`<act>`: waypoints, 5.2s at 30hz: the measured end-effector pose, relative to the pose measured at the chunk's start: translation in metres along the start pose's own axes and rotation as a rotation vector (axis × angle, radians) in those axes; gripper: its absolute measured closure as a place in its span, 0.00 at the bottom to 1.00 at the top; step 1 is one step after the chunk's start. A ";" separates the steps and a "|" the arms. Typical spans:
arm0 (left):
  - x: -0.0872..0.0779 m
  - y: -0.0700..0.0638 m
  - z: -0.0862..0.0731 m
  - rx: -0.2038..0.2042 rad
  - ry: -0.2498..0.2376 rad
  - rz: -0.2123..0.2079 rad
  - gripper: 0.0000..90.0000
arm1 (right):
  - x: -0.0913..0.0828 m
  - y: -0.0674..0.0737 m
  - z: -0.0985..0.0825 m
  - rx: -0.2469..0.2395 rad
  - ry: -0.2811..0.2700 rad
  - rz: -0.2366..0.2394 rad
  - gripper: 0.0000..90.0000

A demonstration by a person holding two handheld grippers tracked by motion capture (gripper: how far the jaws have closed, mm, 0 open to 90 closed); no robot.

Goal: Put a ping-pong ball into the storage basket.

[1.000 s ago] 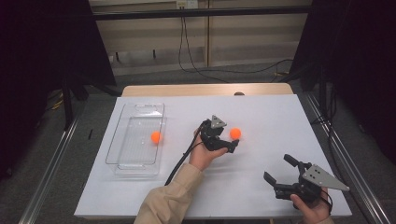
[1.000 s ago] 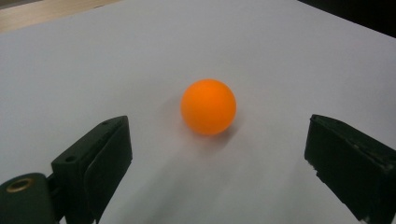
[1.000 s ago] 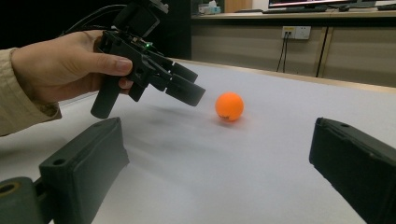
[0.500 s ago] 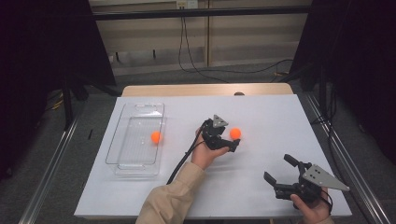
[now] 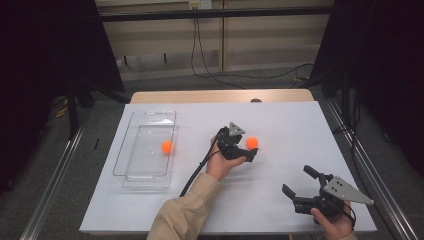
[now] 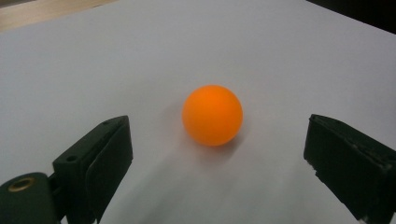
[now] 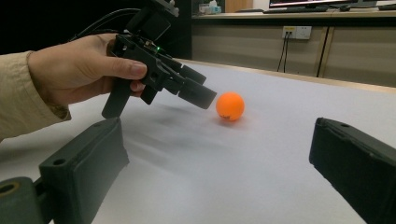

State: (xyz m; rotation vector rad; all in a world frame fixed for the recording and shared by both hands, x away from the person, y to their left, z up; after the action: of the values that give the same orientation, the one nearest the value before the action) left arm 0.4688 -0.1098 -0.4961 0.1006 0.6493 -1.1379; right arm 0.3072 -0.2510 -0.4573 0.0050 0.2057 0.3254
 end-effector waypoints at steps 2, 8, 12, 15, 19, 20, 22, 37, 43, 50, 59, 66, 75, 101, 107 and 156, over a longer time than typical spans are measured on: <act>0.001 0.000 -0.001 0.002 0.007 -0.001 0.09 | 0.000 0.000 0.000 0.004 0.000 -0.002 0.03; 0.004 0.003 -0.001 0.003 0.005 0.008 0.09 | 0.000 0.000 0.000 0.003 -0.001 -0.001 0.03; 0.006 0.005 0.000 -0.003 0.006 0.011 0.09 | 0.000 -0.001 0.000 -0.001 -0.001 0.000 0.03; 0.008 0.006 -0.001 -0.006 0.012 0.010 0.09 | 0.000 -0.001 0.000 -0.001 -0.002 -0.001 0.03; 0.009 0.007 -0.001 -0.009 0.013 0.015 0.09 | 0.000 0.000 0.000 0.003 -0.002 0.000 0.03; 0.010 0.008 -0.001 -0.011 0.013 0.016 0.09 | 0.000 0.000 0.000 0.000 -0.002 0.001 0.03; 0.011 0.007 0.000 -0.011 0.013 0.015 0.09 | 0.000 0.000 0.000 0.003 -0.001 0.000 0.03; 0.017 0.007 0.005 -0.009 0.009 0.011 0.09 | 0.000 -0.001 0.000 -0.001 -0.001 0.002 0.03; 0.018 0.008 0.005 -0.008 0.010 0.015 0.10 | 0.000 0.000 0.000 0.003 -0.002 0.002 0.03; 0.020 0.011 0.005 -0.015 0.012 0.020 0.10 | 0.000 0.000 0.000 0.004 -0.001 0.002 0.03; 0.023 0.010 0.008 -0.006 0.013 0.020 0.10 | 0.000 0.000 0.000 0.004 0.000 0.002 0.03; 0.027 0.009 0.007 -0.004 0.025 0.014 0.14 | 0.000 0.000 0.000 0.002 -0.002 0.002 0.03; 0.030 0.009 0.007 0.009 0.036 0.003 0.25 | 0.000 0.000 0.000 0.005 -0.001 0.002 0.03; 0.038 0.013 0.001 0.004 0.075 -0.011 0.50 | 0.000 -0.001 0.000 0.006 -0.001 0.001 0.03; 0.038 0.011 -0.001 0.001 0.085 -0.028 0.56 | 0.000 -0.001 0.000 0.005 -0.001 0.002 0.03; -0.006 -0.002 0.000 -0.028 0.087 -0.055 0.57 | 0.000 0.000 0.000 -0.008 0.001 0.002 0.03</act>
State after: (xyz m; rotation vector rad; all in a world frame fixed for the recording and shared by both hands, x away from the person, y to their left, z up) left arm 0.4658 -0.1053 -0.4929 0.1090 0.7491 -1.1822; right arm 0.3074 -0.2512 -0.4578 -0.0026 0.2049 0.3281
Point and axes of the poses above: each handheld gripper's, and its own axes: x roughly forward along the jaws, z roughly out of its top, y roughly to its left, the point moved 9 cm from there along x, roughly forward along the jaws, and after that the axes turned 13 degrees about -z, right-handed, at the moved point
